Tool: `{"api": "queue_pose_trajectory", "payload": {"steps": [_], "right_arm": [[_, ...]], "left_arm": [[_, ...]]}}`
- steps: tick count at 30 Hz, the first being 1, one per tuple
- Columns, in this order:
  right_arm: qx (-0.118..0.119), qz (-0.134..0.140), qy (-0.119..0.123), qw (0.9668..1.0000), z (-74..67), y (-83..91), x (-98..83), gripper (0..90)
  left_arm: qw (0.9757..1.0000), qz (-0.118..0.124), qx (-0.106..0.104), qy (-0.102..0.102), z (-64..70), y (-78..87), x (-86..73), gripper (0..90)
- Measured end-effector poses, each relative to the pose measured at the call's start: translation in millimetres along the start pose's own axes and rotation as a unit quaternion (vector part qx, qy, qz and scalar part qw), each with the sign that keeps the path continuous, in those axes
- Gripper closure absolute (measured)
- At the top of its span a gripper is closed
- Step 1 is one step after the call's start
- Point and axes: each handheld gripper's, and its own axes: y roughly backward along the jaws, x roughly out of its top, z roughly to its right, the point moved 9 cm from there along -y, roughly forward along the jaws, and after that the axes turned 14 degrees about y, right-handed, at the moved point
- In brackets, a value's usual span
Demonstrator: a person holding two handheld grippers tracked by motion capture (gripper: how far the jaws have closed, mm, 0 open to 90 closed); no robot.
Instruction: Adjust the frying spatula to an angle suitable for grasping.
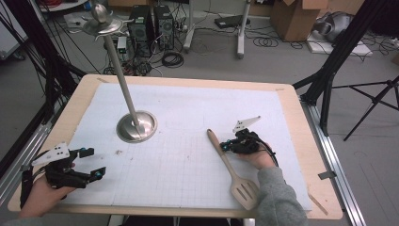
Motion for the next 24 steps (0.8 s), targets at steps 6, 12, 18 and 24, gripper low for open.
{"api": "queue_pose_trajectory", "payload": {"steps": [6,12,18,24], "right_arm": [[-0.001,-0.019,0.024,0.9995,-2.9,-1.6,5.2,90.0],[-0.003,-0.043,0.041,0.9982,-5.1,-2.2,8.7,90.0],[0.001,-0.046,0.028,0.9986,-2.0,-2.7,5.8,90.0],[-0.017,-0.061,0.007,0.9979,0.1,-5.6,4.8,90.0]], "left_arm": [[1.0,-0.001,0.001,0.0,-0.4,0.9,-0.8,4.4],[1.0,-0.003,0.001,0.001,-0.2,0.0,-1.4,4.4],[1.0,-0.003,-0.001,0.0,-0.2,-0.8,-0.6,4.4],[1.0,-0.002,-0.001,0.002,0.0,-2.1,-0.5,4.4]]}}
